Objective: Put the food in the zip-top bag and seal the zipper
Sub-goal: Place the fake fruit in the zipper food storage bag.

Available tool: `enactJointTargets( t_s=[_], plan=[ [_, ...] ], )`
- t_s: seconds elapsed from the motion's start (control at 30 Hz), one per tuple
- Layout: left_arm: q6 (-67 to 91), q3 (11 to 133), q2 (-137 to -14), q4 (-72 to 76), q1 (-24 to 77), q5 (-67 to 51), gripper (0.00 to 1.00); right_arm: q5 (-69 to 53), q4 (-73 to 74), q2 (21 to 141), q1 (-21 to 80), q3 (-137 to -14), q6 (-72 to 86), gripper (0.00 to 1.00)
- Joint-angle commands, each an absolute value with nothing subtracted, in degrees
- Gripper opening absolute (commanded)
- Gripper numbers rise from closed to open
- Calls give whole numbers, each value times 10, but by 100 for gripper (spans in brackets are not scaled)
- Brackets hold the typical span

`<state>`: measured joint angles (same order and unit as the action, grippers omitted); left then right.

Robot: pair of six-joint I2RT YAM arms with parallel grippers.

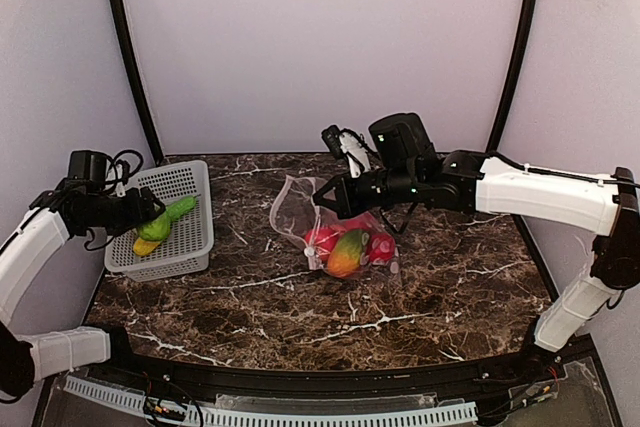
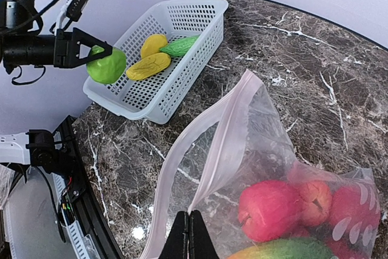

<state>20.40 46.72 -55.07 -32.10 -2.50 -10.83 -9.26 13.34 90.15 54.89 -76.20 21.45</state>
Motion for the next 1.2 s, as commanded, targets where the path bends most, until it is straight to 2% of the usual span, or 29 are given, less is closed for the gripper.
enactJointTargets(
  t_s=[0.0, 0.27, 0.6, 0.8, 1.17],
  plan=[
    [204, 507, -507, -329, 33, -183, 71, -104, 123, 898, 554, -785, 209, 0],
    [272, 548, -501, -230, 203, -193, 71, -122, 120, 904, 557, -795, 208, 0],
    [305, 574, -617, -98, 355, -148, 70, -121, 121, 905, 561, -800, 208, 0],
    [295, 597, -707, -71, 392, -128, 70, -119, 125, 905, 562, -802, 208, 0],
    [298, 611, -790, -3, 407, -132, 70, -116, 127, 907, 563, -802, 206, 0]
  ],
)
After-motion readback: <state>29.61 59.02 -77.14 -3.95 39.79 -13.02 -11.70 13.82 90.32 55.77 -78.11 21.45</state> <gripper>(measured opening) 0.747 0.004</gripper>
